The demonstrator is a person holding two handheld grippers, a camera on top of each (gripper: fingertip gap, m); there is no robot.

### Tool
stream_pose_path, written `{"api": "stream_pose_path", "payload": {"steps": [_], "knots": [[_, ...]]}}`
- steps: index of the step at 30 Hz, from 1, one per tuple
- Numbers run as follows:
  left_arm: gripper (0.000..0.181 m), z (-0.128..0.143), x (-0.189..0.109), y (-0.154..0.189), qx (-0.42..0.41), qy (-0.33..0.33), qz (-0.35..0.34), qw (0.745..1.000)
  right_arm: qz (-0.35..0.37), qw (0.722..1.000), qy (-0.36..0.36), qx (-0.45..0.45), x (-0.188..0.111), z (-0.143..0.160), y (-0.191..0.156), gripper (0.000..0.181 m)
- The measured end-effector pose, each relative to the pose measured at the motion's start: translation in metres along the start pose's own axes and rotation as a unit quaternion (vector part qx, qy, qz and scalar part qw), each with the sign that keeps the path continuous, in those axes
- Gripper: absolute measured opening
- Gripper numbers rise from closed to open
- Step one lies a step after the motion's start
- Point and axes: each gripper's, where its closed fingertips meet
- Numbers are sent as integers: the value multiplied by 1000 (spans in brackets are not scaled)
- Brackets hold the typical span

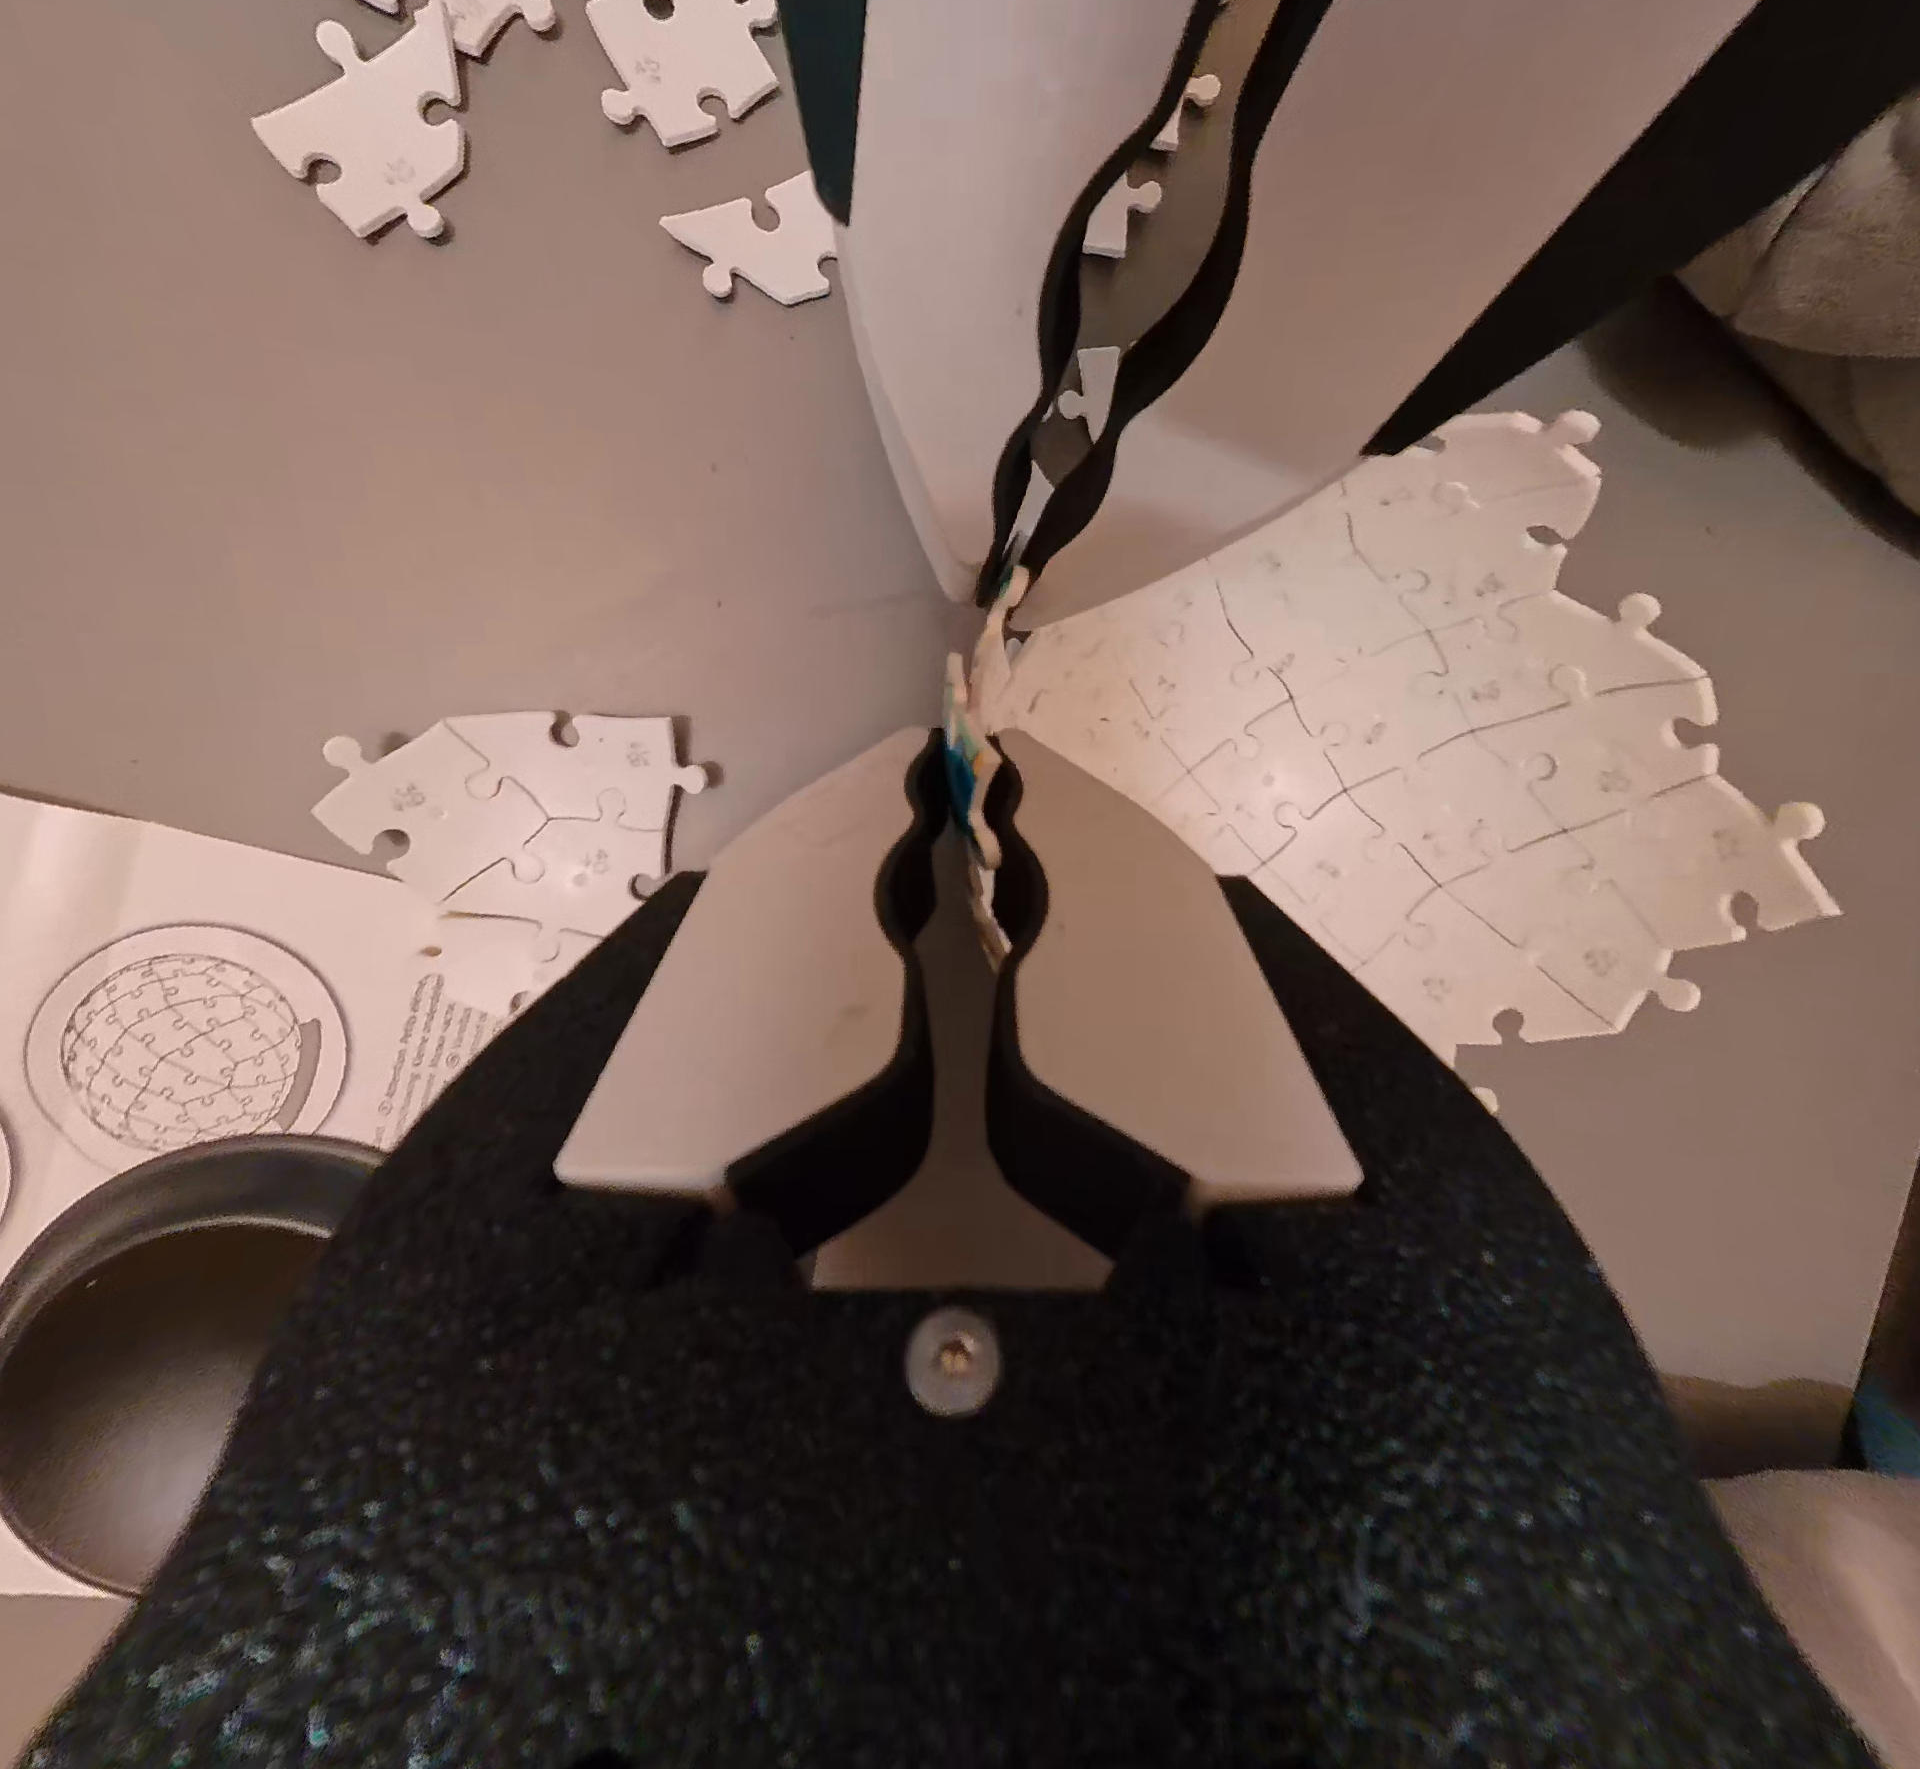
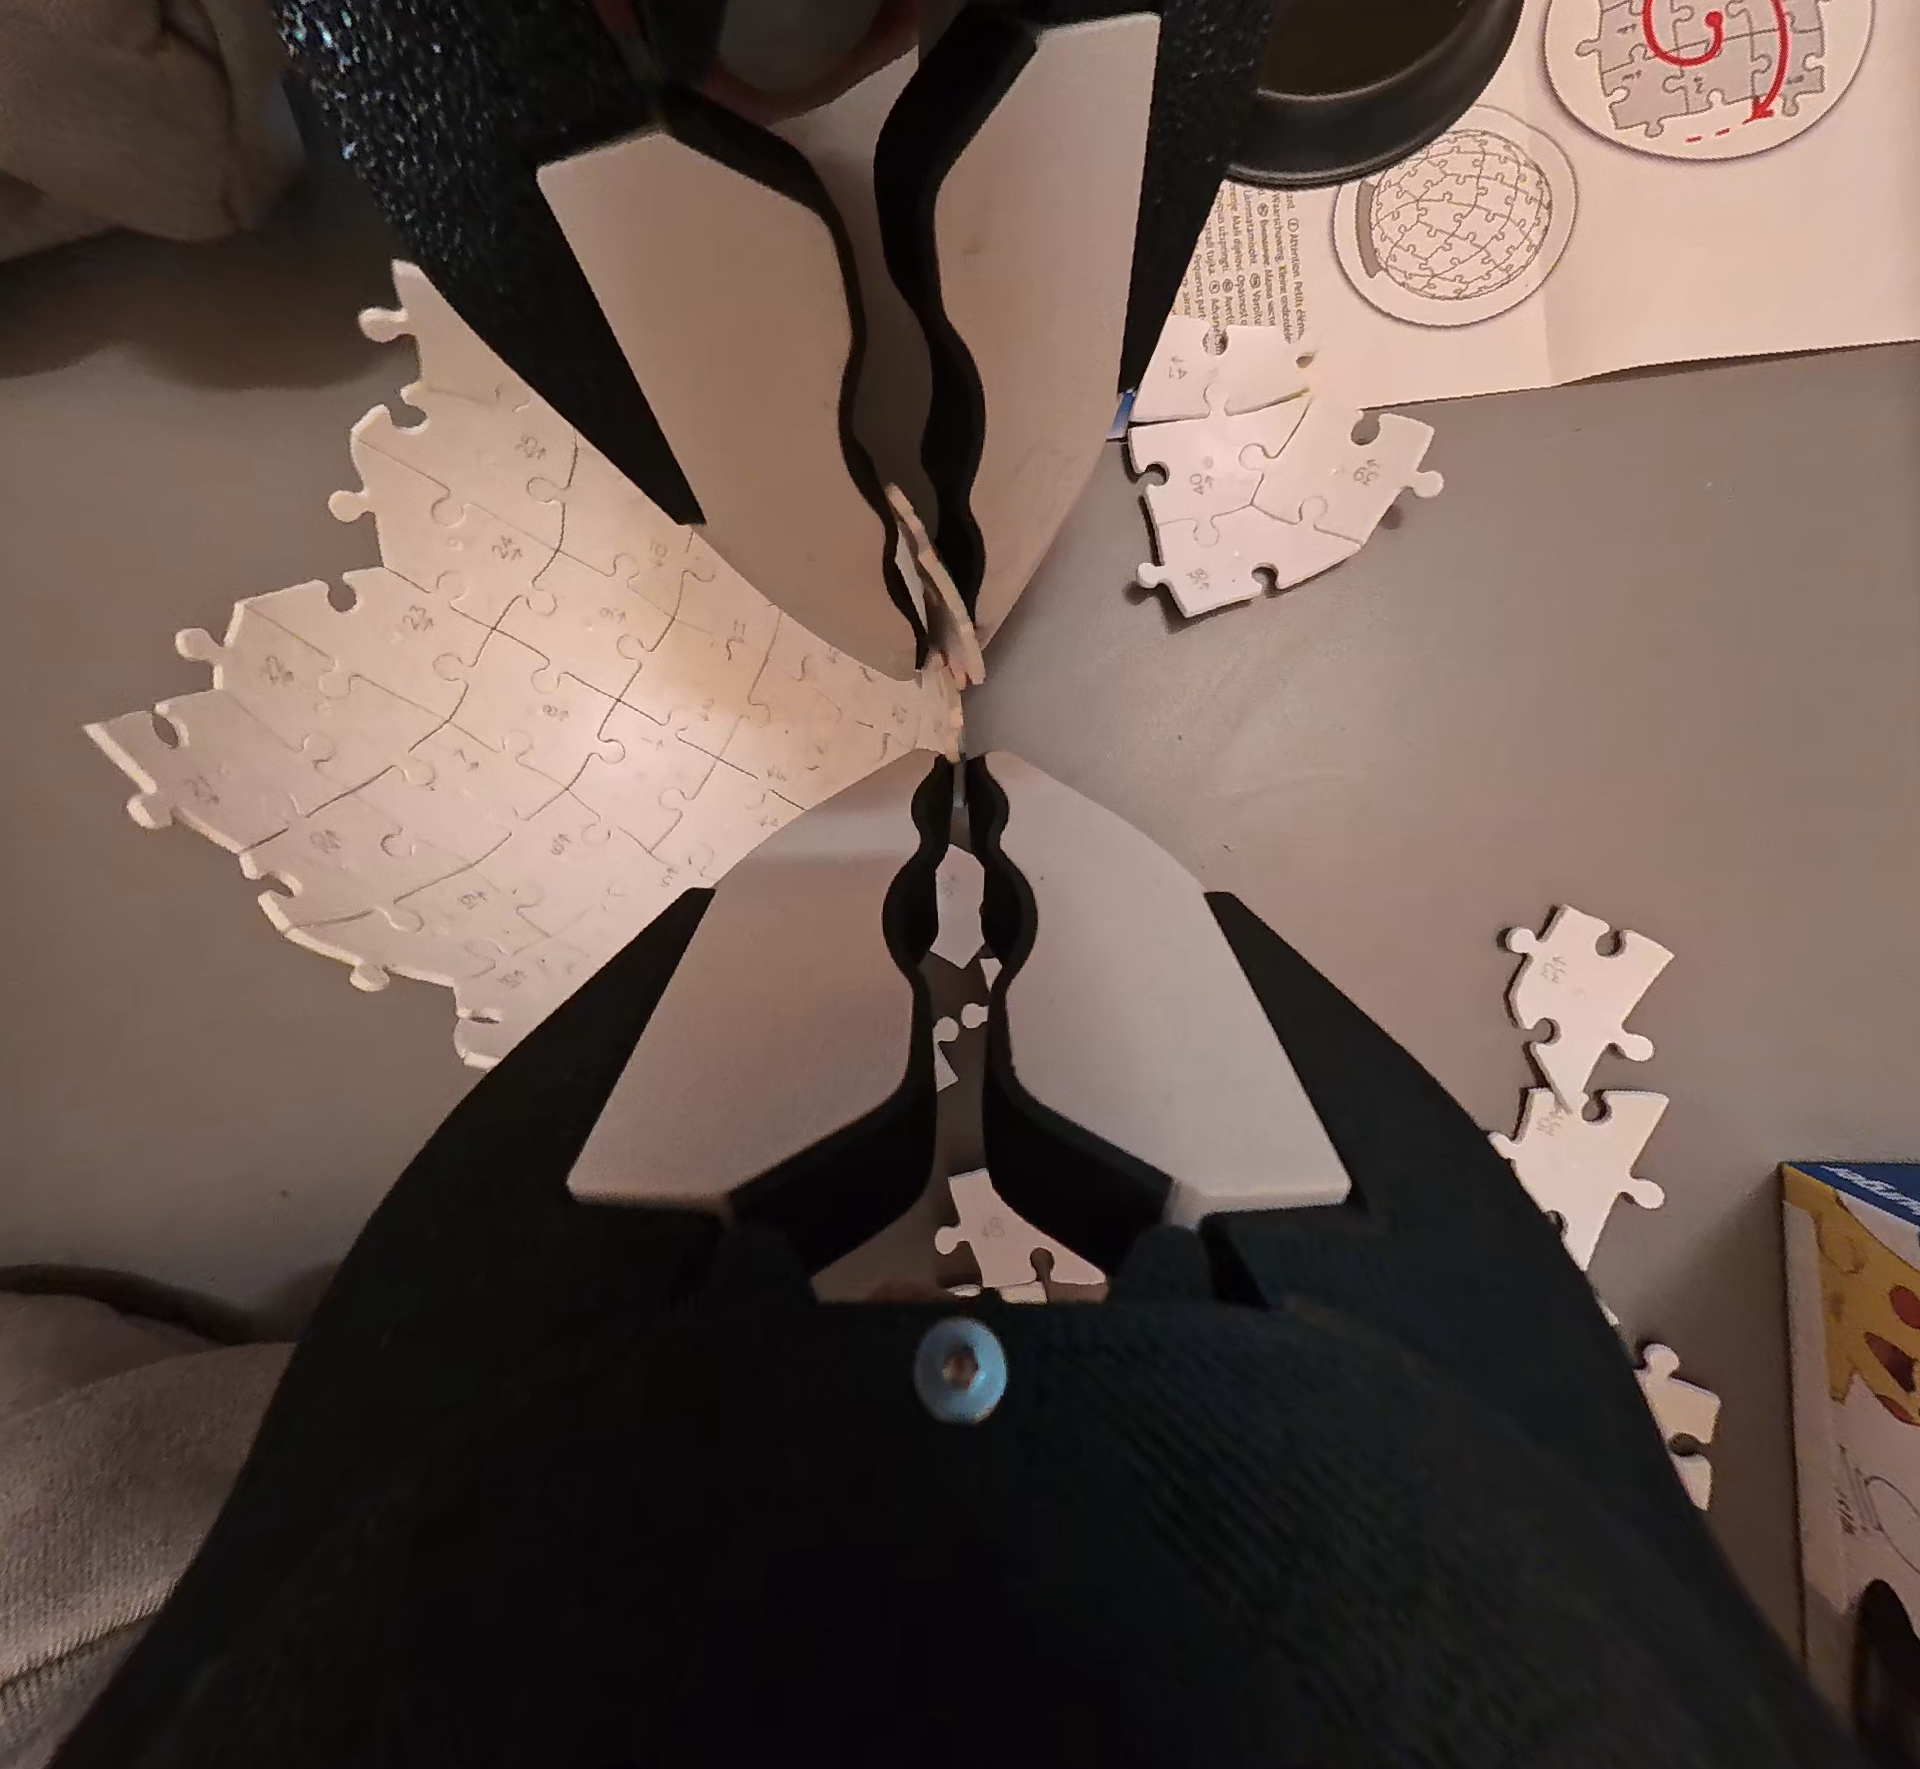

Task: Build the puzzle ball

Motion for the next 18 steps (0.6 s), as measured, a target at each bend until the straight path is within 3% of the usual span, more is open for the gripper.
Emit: {"api": "stream_pose_path", "payload": {"steps": [18], "knots": [[5, -3, -1, -3, -9, 12, -6, 1000, 10, 1000, 12, -5, -2, 0, 5, 3]]}}
Point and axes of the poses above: each gripper's, where its closed fingertips meet, x out along the fingers, z out of its underside, y = z × x across the jaws, and after that the axes turned 2 degrees about -y, right-handed
